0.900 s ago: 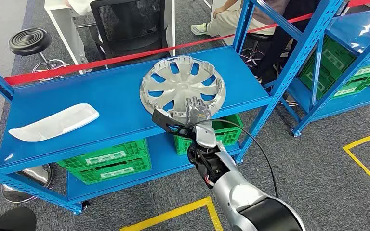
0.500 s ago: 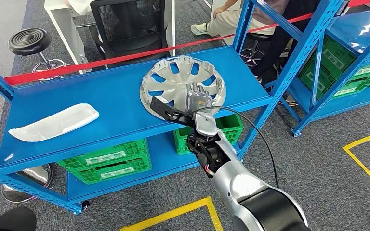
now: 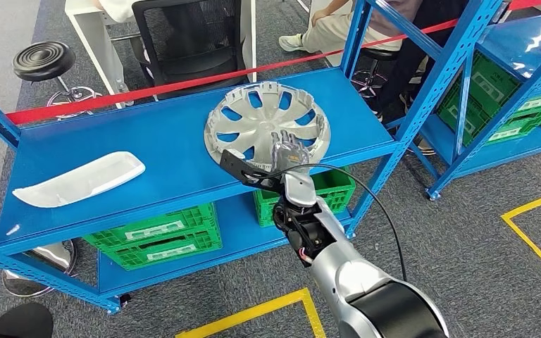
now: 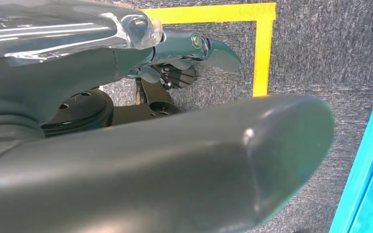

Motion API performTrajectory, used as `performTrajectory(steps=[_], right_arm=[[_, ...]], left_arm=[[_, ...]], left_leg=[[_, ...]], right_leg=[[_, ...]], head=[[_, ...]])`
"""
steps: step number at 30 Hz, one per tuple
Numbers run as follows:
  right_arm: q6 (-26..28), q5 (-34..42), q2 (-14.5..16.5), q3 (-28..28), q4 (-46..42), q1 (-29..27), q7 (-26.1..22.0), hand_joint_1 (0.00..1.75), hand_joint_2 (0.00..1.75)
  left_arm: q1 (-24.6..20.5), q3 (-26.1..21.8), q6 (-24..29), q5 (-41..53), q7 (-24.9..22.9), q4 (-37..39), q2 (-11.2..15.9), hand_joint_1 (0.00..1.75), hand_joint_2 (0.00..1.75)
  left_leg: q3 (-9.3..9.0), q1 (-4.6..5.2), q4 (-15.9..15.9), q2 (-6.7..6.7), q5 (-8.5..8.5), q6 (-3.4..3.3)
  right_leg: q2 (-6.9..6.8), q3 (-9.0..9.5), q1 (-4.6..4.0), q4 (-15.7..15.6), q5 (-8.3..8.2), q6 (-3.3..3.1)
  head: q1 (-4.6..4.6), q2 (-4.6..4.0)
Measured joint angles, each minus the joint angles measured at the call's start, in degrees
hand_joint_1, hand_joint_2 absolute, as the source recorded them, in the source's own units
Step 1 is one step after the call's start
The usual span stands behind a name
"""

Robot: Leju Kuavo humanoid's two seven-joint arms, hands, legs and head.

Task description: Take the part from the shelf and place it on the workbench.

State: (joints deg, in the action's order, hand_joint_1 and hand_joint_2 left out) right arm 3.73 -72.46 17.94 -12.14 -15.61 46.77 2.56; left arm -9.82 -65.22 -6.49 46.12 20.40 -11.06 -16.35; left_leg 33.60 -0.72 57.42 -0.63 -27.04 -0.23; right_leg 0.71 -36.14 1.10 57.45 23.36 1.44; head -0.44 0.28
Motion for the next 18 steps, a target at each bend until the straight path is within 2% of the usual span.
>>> performTrajectory(steps=[5,12,18], right_arm=[[0.19,-0.04,0.00,0.25,0.00,-0.27,-0.04,0.00,1.75],[0.21,-0.20,0.00,0.80,0.00,-0.27,-0.14,0.00,1.75],[0.21,-0.21,0.01,0.88,0.00,-0.28,-0.20,0.00,1.75]], left_arm=[[0.00,0.00,-0.02,0.00,0.14,0.00,0.00,0.00,0.00],[0.01,0.00,-4.51,-0.81,1.24,0.00,0.01,0.00,0.00],[0.02,-0.01,-5.91,-1.37,1.20,0.00,0.21,0.00,0.00]], left_leg=[[0.00,0.00,0.00,0.00,0.00,0.00],[0.02,0.06,0.06,-0.01,-0.07,-0.08],[0.04,0.57,0.18,-0.03,-0.31,-0.65]], right_leg=[[0.00,0.00,0.00,0.00,0.00,0.00],[0.00,0.02,0.06,-0.04,-0.01,0.04],[-0.01,0.09,0.60,-0.18,-0.06,0.65]], head=[[0.00,0.00],[0.00,0.00],[-0.02,0.00]])
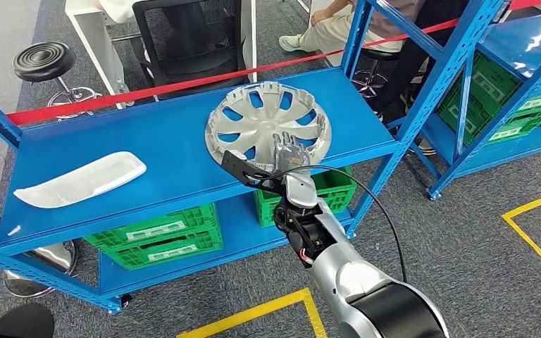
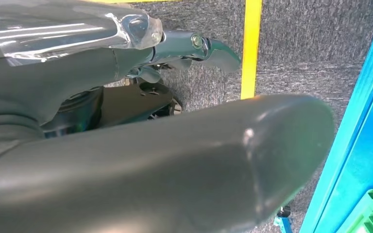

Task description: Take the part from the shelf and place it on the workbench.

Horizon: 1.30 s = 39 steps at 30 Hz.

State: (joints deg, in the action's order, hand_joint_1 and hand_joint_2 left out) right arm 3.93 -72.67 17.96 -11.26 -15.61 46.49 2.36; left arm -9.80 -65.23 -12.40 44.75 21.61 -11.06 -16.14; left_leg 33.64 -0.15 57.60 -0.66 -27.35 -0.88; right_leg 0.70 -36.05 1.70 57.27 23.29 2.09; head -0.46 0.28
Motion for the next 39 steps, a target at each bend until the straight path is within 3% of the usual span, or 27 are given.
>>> performTrajectory(steps=[4,6,8,9,10,11,13,14,16,18,20,23,26,30,31,33,35,37,39], right_arm=[[0.01,-0.01,-0.01,0.21,-0.01,-0.13,0.13,0.00,1.75],[0.05,-0.07,-0.03,0.33,-0.01,-0.15,0.13,0.00,1.75],[0.09,-0.24,-0.13,0.42,-0.01,-0.40,0.13,0.00,1.75],[0.10,-0.35,-0.21,0.48,0.00,-0.64,0.13,0.00,1.75],[0.10,-0.43,-0.27,0.55,0.00,-0.87,0.13,0.00,1.75],[0.10,-0.50,-0.31,0.62,0.00,-1.02,0.13,0.00,1.75],[0.11,-0.56,-0.32,0.73,0.00,-1.05,0.13,0.00,1.75],[0.11,-0.58,-0.32,0.76,0.00,-1.00,0.13,0.00,1.75],[0.10,-0.64,-0.28,0.81,0.00,-0.94,0.14,0.00,1.75],[0.08,-0.72,-0.22,0.90,0.00,-0.96,0.15,0.00,1.75],[0.08,-0.79,-0.17,0.99,0.00,-0.98,0.15,0.00,1.75],[0.08,-0.85,-0.14,1.13,0.00,-0.97,0.15,0.00,1.75],[0.08,-0.86,-0.14,1.23,0.00,-0.96,0.15,0.00,1.75],[0.08,-0.87,-0.14,1.30,0.00,-0.96,0.15,0.00,1.75],[0.08,-0.89,-0.12,1.31,-0.01,-0.95,0.15,0.00,1.75],[0.03,-0.95,-0.08,1.36,-0.02,-1.01,0.15,0.00,1.75],[-0.03,-1.02,0.02,1.42,-0.03,-0.94,0.15,0.00,1.75],[-0.07,-1.10,0.12,1.42,-0.03,-0.58,0.15,0.00,1.75],[-0.11,-1.20,0.11,1.41,-0.01,-0.61,0.15,0.00,1.75]], left_arm=[[0.02,-0.01,0.83,0.05,-0.40,0.00,0.05,0.00,0.00],[0.02,-0.01,1.48,0.10,-0.67,0.00,0.02,0.00,0.00],[0.06,-0.01,1.85,0.14,-0.90,0.00,0.02,0.00,0.00],[0.10,-0.01,2.00,0.16,-1.02,0.00,0.03,0.00,0.00],[0.14,-0.01,2.13,0.17,-1.11,0.00,0.03,0.00,0.00],[0.17,-0.01,2.19,0.18,-1.19,0.00,0.02,0.00,0.00],[0.19,-0.01,2.19,0.18,-1.19,0.00,-0.04,0.00,0.00],[0.18,-0.01,2.19,0.18,-1.19,0.00,-0.08,0.00,0.00],[0.19,-0.01,2.26,0.20,-1.20,-0.01,-0.10,0.00,0.00],[0.24,-0.01,2.67,0.29,-1.23,-0.02,-0.08,0.00,0.00],[0.23,0.00,3.33,0.50,-1.28,-0.02,-0.08,0.00,0.00],[0.20,0.01,3.98,0.67,-1.30,-0.02,-0.05,0.00,0.00],[0.20,0.01,4.09,0.69,-1.30,-0.02,-0.03,0.00,0.00],[0.21,0.01,4.04,0.65,-1.29,-0.02,-0.05,0.00,0.00],[0.21,0.01,3.74,0.49,-1.16,-0.03,-0.04,0.00,0.00],[0.26,-0.01,2.49,-0.01,-0.73,-0.04,0.01,0.00,0.00],[0.35,-0.02,1.27,-0.52,-0.43,-0.06,-0.01,0.00,0.00],[0.37,-0.03,0.92,-0.81,-0.43,-0.07,-0.04,0.00,0.00],[0.48,-0.03,0.90,-0.91,-0.45,-0.07,-0.03,0.00,0.00]], left_leg=[[-0.42,-0.10,-0.57,0.12,0.04,-1.25],[-1.14,-0.26,-0.62,0.26,0.24,-1.66],[-1.17,-0.16,-0.57,0.26,0.22,-1.74],[-1.16,-0.11,-0.55,0.25,0.19,-1.73],[-1.17,-0.09,-0.53,0.23,0.15,-1.70],[-1.22,-0.08,-0.50,0.18,0.08,-1.61],[-1.42,-0.12,-0.39,0.08,-0.18,-1.22],[-1.48,-0.11,-0.30,0.05,-0.31,-0.92],[-1.45,-0.08,-0.16,0.07,-0.57,-0.13],[-1.38,-0.02,-0.09,0.15,-0.72,-0.02],[-1.46,-0.02,-0.26,0.22,-0.74,-0.45],[-1.67,-0.04,-0.80,0.24,-0.66,-0.53],[-1.74,-0.09,-1.05,0.25,-0.54,-0.12],[-1.74,-0.23,-1.12,0.26,-0.49,1.03],[-1.60,-0.19,-1.12,0.30,-0.64,1.02],[-2.00,-0.07,-2.01,0.30,-0.89,0.24],[-3.69,-0.30,-3.51,0.21,-0.87,-0.83],[-5.25,-0.64,-4.08,0.19,-0.93,-1.21],[-5.89,-0.82,-4.00,0.18,-1.42,-1.02]], right_leg=[[-0.08,-0.09,0.19,1.40,-0.12,0.97],[-0.20,-2.04,0.08,5.52,2.67,1.01],[-0.24,-5.53,-0.08,13.24,6.62,0.90],[-0.24,-6.98,-0.12,16.29,7.82,0.84],[-0.25,-7.48,-0.13,17.31,8.02,0.70],[-0.26,-6.79,-0.13,15.87,7.13,0.56],[-0.31,-2.88,-0.16,7.97,3.70,0.06],[-0.34,-1.30,-0.28,4.34,2.75,-0.15],[-0.37,0.12,-0.60,1.29,2.09,-0.82],[-0.35,0.24,-0.71,1.33,1.48,-1.12],[-0.28,0.25,-0.71,1.30,1.20,-1.08],[-0.24,0.22,-0.83,1.30,1.33,-1.32],[-0.25,0.21,-0.95,1.32,1.41,-1.56],[-0.26,0.22,-1.05,1.34,1.41,-1.68],[-0.27,0.35,-0.89,1.06,1.43,-1.58],[-0.44,0.52,-0.64,1.80,0.15,-0.81],[-0.56,0.23,-0.61,3.31,-0.50,-0.06],[-0.48,-1.77,-0.62,6.60,1.96,0.16],[-0.44,-5.68,-0.53,12.95,4.92,0.46]], head=[[0.04,0.00],[0.12,0.00],[0.14,0.00],[0.13,0.00],[0.13,0.00],[0.14,0.00],[0.13,0.00],[0.10,0.00],[0.08,0.00],[0.03,0.00],[-0.03,0.00],[-0.04,0.00],[-0.03,0.00],[-0.01,0.00],[0.01,0.00],[-0.03,0.00],[0.01,-0.01],[0.16,-0.02],[0.26,-0.02]])
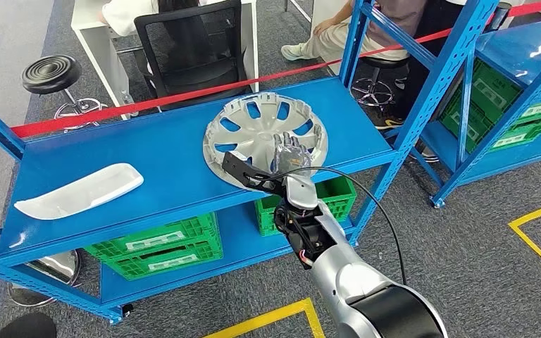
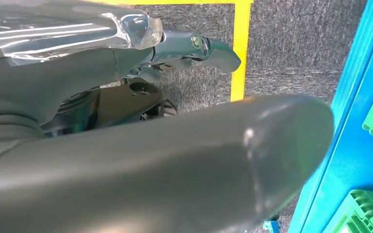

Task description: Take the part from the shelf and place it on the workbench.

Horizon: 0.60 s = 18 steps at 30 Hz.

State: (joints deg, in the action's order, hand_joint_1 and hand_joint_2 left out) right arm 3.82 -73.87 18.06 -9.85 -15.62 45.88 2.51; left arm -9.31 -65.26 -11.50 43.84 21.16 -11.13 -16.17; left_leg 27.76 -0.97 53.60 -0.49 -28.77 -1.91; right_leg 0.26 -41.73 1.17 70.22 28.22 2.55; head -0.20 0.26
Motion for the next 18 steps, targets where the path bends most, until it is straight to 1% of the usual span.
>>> performTrajectory(steps=[1,2,3,4,5,6,7,8,9,10,11,12,13,15,16,17,18], right_arm=[[-0.01,-0.04,-0.06,0.01,0.01,-0.22,0.00,0.00,1.75],[-0.02,-0.08,-0.11,0.01,0.01,-0.43,0.00,0.00,1.75],[-0.02,-0.14,-0.16,0.02,0.01,-0.56,0.00,0.00,1.75],[-0.02,-0.23,-0.19,0.02,0.01,-0.60,0.00,0.00,1.75],[-0.02,-0.33,-0.25,0.02,0.04,-0.64,0.00,0.00,1.75],[-0.02,-0.42,-0.27,0.01,0.07,-0.65,-0.02,0.00,1.75],[-0.04,-0.48,-0.28,0.03,0.09,-0.75,-0.02,0.00,1.75],[-0.05,-0.51,-0.30,0.08,0.11,-0.90,-0.02,0.00,1.75],[-0.04,-0.52,-0.25,0.14,0.09,-0.97,-0.01,0.00,1.75],[-0.02,-0.52,-0.20,0.21,0.06,-1.05,0.00,0.00,1.75],[0.01,-0.54,-0.16,0.26,0.04,-1.05,-0.01,0.00,1.75],[0.03,-0.54,-0.10,0.28,0.02,-1.01,-0.01,0.00,1.75],[0.03,-0.55,-0.06,0.30,0.01,-0.99,-0.02,0.00,1.75],[0.03,-0.55,-0.05,0.32,0.01,-0.99,-0.02,0.00,1.75],[0.03,-0.55,-0.05,0.33,0.01,-1.00,-0.02,0.00,1.75],[0.03,-0.55,-0.05,0.33,0.01,-1.01,-0.02,0.00,1.75],[0.01,-0.54,-0.04,0.34,0.01,-1.01,-0.02,0.00,1.75]], left_arm=[[0.14,0.00,0.01,-0.02,0.00,0.00,-0.01,0.00,0.00],[0.27,0.00,0.18,-0.01,-0.04,0.00,-0.03,0.00,0.00],[0.35,0.00,0.69,0.09,-0.20,0.00,-0.06,0.00,0.00],[0.39,0.00,1.45,0.22,-0.39,0.00,-0.10,0.00,0.00],[0.38,0.00,2.29,0.36,-0.61,-0.01,-0.07,0.00,0.00],[0.33,0.00,3.02,0.48,-0.79,-0.01,-0.04,0.00,0.00],[0.28,0.00,3.46,0.50,-0.87,-0.01,0.01,0.00,0.00],[0.25,0.00,3.74,0.52,-0.90,-0.01,0.05,0.00,0.00],[0.21,0.00,4.00,0.54,-0.92,0.00,0.04,0.00,0.00],[0.16,0.00,4.21,0.57,-0.93,0.00,0.03,0.00,0.00],[0.10,0.01,4.38,0.60,-0.95,0.00,0.02,0.00,0.00],[0.02,0.01,4.48,0.63,-0.96,0.00,0.02,0.00,0.00],[-0.05,0.02,4.52,0.68,-0.96,0.00,0.01,0.00,0.00],[-0.10,0.02,4.58,0.73,-0.97,0.00,0.00,0.00,0.00],[-0.09,0.02,4.63,0.75,-0.98,0.00,0.00,0.00,0.00],[-0.08,0.02,4.69,0.75,-0.98,0.00,0.00,0.00,0.00],[-0.08,0.02,4.78,0.77,-0.98,0.00,0.00,0.00,0.00]], left_leg=[[-0.35,-0.13,0.09,-0.01,-0.20,0.27],[-0.78,-0.35,0.25,-0.03,-0.44,0.64],[-1.29,-0.67,0.52,-0.07,-0.83,1.12],[-1.79,-1.04,0.96,-0.09,-1.41,1.72],[-2.12,-1.30,1.52,-0.12,-2.25,2.40],[-2.14,-1.45,2.18,-0.13,-3.13,3.04],[-2.01,-1.50,2.73,-0.08,-3.92,3.54],[-1.84,-1.47,3.05,0.06,-4.45,3.85],[-1.63,-1.52,3.30,0.20,-4.69,3.99],[-1.28,-1.60,3.76,0.34,-4.61,4.06],[-0.54,-1.64,5.04,0.46,-4.41,4.12],[0.84,-1.66,7.32,0.51,-4.56,4.17],[2.86,-1.63,10.58,0.54,-5.39,4.18],[7.65,-1.45,17.84,0.56,-8.68,4.15],[9.64,-1.31,20.19,0.56,-9.77,4.08],[10.80,-1.12,20.81,0.55,-9.70,3.90],[10.92,-0.85,19.44,0.55,-8.35,3.57]], right_leg=[[-0.01,-1.59,0.11,2.26,0.56,0.25],[-0.03,-2.23,0.28,2.53,0.20,0.50],[-0.08,-1.71,0.53,0.50,-0.99,0.75],[-0.20,-0.40,0.88,-3.26,-2.89,1.07],[-0.51,0.57,1.00,-6.44,-4.63,1.32],[-0.79,1.22,0.98,-8.81,-5.68,1.03],[-0.93,1.21,0.93,-9.71,-6.40,0.52],[-1.00,0.72,0.74,-9.23,-6.30,-0.31],[-0.82,0.58,0.75,-9.06,-6.04,-1.20],[-0.60,0.50,0.82,-8.77,-6.00,-1.72],[-0.50,0.62,0.83,-8.70,-5.74,-2.07],[-0.39,0.87,0.84,-8.75,-5.54,-2.33],[-0.33,1.17,0.78,-8.84,-5.31,-2.58],[-0.31,1.67,0.53,-8.95,-4.84,-2.97],[-0.28,1.87,0.33,-8.96,-4.65,-3.10],[-0.24,2.07,0.11,-8.97,-4.50,-3.18],[-0.19,2.29,-0.10,-8.98,-4.39,-3.23]], head=[[-0.03,0.00],[-0.02,0.00],[-0.03,0.00],[-0.02,0.00],[0.03,0.00],[0.08,0.00],[0.06,0.01],[0.01,0.01],[-0.05,0.02],[-0.16,0.02],[-0.20,0.02],[-0.23,0.02],[-0.26,0.02],[-0.26,0.02],[-0.26,0.02],[-0.26,0.02],[-0.26,0.02]])
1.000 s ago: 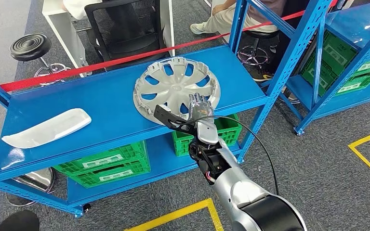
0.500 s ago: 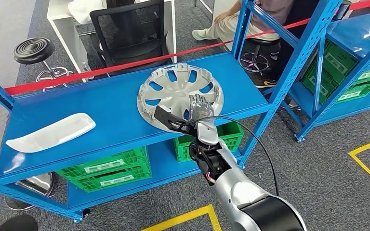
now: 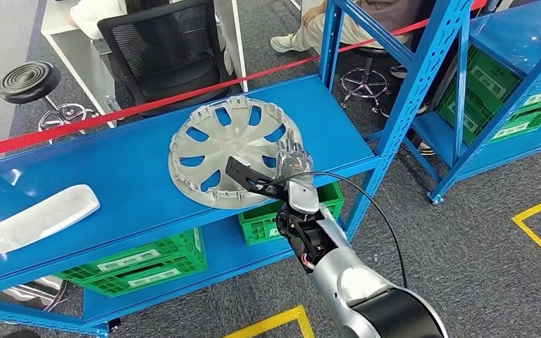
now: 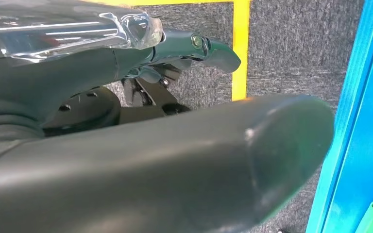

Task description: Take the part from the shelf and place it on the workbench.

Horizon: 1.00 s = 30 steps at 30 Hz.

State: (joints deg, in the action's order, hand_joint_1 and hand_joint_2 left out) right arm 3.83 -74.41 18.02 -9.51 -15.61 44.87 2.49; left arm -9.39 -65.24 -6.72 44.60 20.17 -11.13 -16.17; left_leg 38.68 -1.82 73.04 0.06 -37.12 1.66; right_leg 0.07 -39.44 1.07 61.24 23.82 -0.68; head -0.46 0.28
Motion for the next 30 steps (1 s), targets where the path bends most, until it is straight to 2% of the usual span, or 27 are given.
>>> performTrajectory(steps=[1,2,3,5,6,8,9,10,12,13,14,15,16,18,19,20,22,24,26,28,29,30], right_arm=[[-0.03,0.02,0.03,0.02,0.00,0.02,0.01,0.00,1.75],[-0.05,0.03,0.10,0.05,0.00,0.05,0.03,0.00,1.75],[-0.09,0.04,0.18,0.09,0.01,0.07,0.05,0.00,1.75],[-0.16,0.07,0.29,0.16,0.02,0.07,0.09,0.00,1.75],[-0.19,0.09,0.32,0.18,0.02,0.05,0.10,0.00,1.75],[-0.25,0.10,0.37,0.21,0.02,-0.04,0.11,0.00,1.75],[-0.31,0.09,0.37,0.22,0.02,-0.07,0.11,0.00,1.75],[-0.40,0.07,0.34,0.23,0.03,-0.12,0.11,0.00,1.75],[-0.63,0.05,0.25,0.25,0.05,-0.32,0.11,0.00,1.75],[-0.77,0.04,0.20,0.25,0.07,-0.48,0.14,0.00,1.75],[-0.96,0.02,0.17,0.26,0.08,-0.63,0.17,0.00,1.75],[-1.23,-0.01,0.15,0.26,0.08,-0.70,0.21,0.00,1.75],[-1.61,-0.04,0.14,0.26,0.08,-0.69,0.25,0.00,1.75],[-2.46,-0.06,0.16,0.26,0.07,-0.48,0.35,0.00,1.75],[-2.84,-0.06,0.20,0.27,0.07,-0.39,0.40,0.00,1.75],[-3.12,-0.06,0.25,0.28,0.08,-0.34,0.44,0.00,1.75],[-3.52,-0.07,0.38,0.33,0.08,-0.32,0.49,0.00,1.75],[-3.93,-0.09,0.61,0.40,0.08,-0.33,0.50,0.00,1.75],[-4.32,-0.10,0.93,0.46,0.10,-0.44,0.49,0.00,1.75],[-4.56,-0.08,1.13,0.49,0.18,-0.80,0.48,0.00,1.75],[-4.62,-0.07,1.19,0.50,0.22,-0.98,0.48,0.00,1.75],[-4.64,-0.06,1.25,0.51,0.25,-1.11,0.47,0.00,1.75]], left_arm=[[-0.01,0.00,0.10,0.02,0.00,0.00,-0.01,0.00,0.00],[-0.03,0.00,0.24,0.03,0.00,-0.01,0.03,0.00,0.00],[-0.07,0.00,0.37,0.06,0.00,-0.01,0.09,0.00,0.00],[-0.16,0.00,0.55,0.11,0.00,-0.03,0.12,0.00,0.00],[-0.17,-0.01,0.59,0.14,0.00,-0.03,0.10,0.00,0.00],[-0.12,-0.02,0.61,0.16,0.00,-0.03,0.02,0.00,0.00],[-0.14,-0.02,0.63,0.16,0.00,-0.03,0.01,0.00,0.00],[-0.16,-0.02,0.66,0.16,0.00,-0.03,-0.04,0.00,0.00],[-0.19,-0.02,0.86,0.19,0.00,-0.03,-0.11,0.00,0.00],[-0.16,-0.02,1.06,0.21,0.00,-0.02,-0.12,0.00,0.00],[-0.14,-0.02,1.27,0.22,0.00,-0.02,-0.12,0.00,0.00],[-0.14,-0.02,1.50,0.22,0.00,-0.02,-0.12,0.00,0.00],[-0.15,-0.02,1.65,0.21,0.00,-0.02,-0.12,0.00,0.00],[-0.18,-0.02,1.82,0.21,0.01,-0.02,-0.21,0.00,0.00],[-0.20,-0.02,1.88,0.20,0.02,-0.02,-0.25,0.00,0.00],[-0.21,-0.02,1.92,0.20,0.03,-0.02,-0.30,0.00,0.00],[-0.26,-0.02,2.02,0.21,0.05,-0.02,-0.43,0.00,0.00],[-0.38,-0.02,2.19,0.21,0.07,-0.01,-0.55,0.00,0.00],[-0.49,-0.01,2.39,0.20,0.09,-0.01,-0.52,0.00,0.00],[-0.48,-0.01,2.48,0.20,0.09,0.00,-0.44,0.00,0.00],[-0.45,-0.02,2.49,0.20,0.09,0.00,-0.40,0.00,0.00],[-0.43,-0.02,2.50,0.20,0.09,0.00,-0.36,0.00,0.00]], left_leg=[[-0.88,0.36,-3.08,0.00,2.21,-0.54],[-2.35,0.88,-7.06,0.10,4.60,-1.39],[-3.56,1.44,-10.21,0.20,5.66,-2.24],[-4.73,2.33,-13.24,0.12,5.54,-3.45],[-4.64,2.52,-13.16,-0.08,5.05,-3.59],[-5.34,2.23,-13.89,-0.37,7.04,-3.59],[-5.69,2.01,-14.24,-0.41,7.96,-3.60],[-6.03,1.81,-14.56,-0.38,8.64,-3.61],[-5.99,1.84,-14.58,-0.30,8.73,-3.71],[-5.95,1.90,-14.57,-0.32,8.71,-3.73],[-5.92,1.97,-14.54,-0.38,8.68,-3.76],[-5.94,2.05,-14.52,-0.49,8.64,-3.79],[-6.03,2.14,-14.49,-0.60,8.55,-3.80],[-6.13,2.37,-14.41,-0.79,8.30,-3.67],[-6.09,2.40,-14.38,-0.81,8.21,-3.50],[-6.02,2.40,-14.40,-0.82,8.15,-3.29],[-6.00,2.31,-14.56,-0.78,8.08,-2.77],[-5.60,2.27,-13.73,-0.70,7.28,-2.06],[-3.16,1.97,-8.91,-0.63,4.72,-1.26],[0.80,1.41,-1.51,-0.59,1.99,-0.61],[2.13,1.12,0.63,-0.54,1.76,-0.34],[2.33,0.86,0.54,-0.46,2.67,-0.11]], right_leg=[[0.05,0.22,-0.21,-0.02,0.07,-0.02],[0.08,0.41,-0.33,-0.05,0.11,-0.04],[0.13,0.54,-0.47,-0.08,0.13,0.02],[0.19,0.61,-0.43,-0.12,0.17,0.46],[0.22,0.65,-0.42,-0.17,0.17,0.82],[0.22,0.62,-0.43,0.31,0.50,1.53],[0.22,0.20,-0.49,1.57,1.36,1.82],[0.21,-0.69,-0.54,3.84,2.78,2.09],[0.20,-3.59,-0.57,10.72,6.48,2.48],[0.19,-4.83,-0.59,13.64,7.65,2.57],[0.20,-5.33,-0.62,15.01,7.94,2.55],[0.19,-4.73,-0.64,14.12,7.17,2.40],[0.20,-3.02,-0.65,10.97,5.52,2.14],[0.19,1.22,-0.81,2.89,2.66,1.40],[0.19,2.59,-0.96,0.26,1.98,1.09],[0.20,3.19,-1.13,-0.90,1.91,0.85],[0.22,3.37,-1.20,-1.25,1.85,0.51],[0.20,3.73,-0.80,-1.79,1.72,0.14],[0.12,4.03,-0.35,-2.14,1.67,-0.12],[0.04,4.05,-0.08,-2.14,1.72,-0.17],[0.01,4.08,0.08,-2.14,1.76,-0.12],[0.01,4.15,0.29,-2.14,1.80,-0.02]], head=[[0.00,0.00],[0.01,0.00],[0.07,-0.01],[-0.01,-0.01],[-0.06,-0.01],[-0.10,-0.01],[-0.06,-0.01],[-0.01,-0.01],[0.03,-0.01],[0.02,-0.01],[0.01,-0.01],[0.03,-0.01],[0.01,0.00],[-0.07,-0.01],[-0.10,-0.01],[-0.16,-0.01],[-0.20,0.00],[-0.28,-0.01],[-0.36,-0.01],[-0.38,0.00],[-0.38,-0.01],[-0.38,-0.01]])
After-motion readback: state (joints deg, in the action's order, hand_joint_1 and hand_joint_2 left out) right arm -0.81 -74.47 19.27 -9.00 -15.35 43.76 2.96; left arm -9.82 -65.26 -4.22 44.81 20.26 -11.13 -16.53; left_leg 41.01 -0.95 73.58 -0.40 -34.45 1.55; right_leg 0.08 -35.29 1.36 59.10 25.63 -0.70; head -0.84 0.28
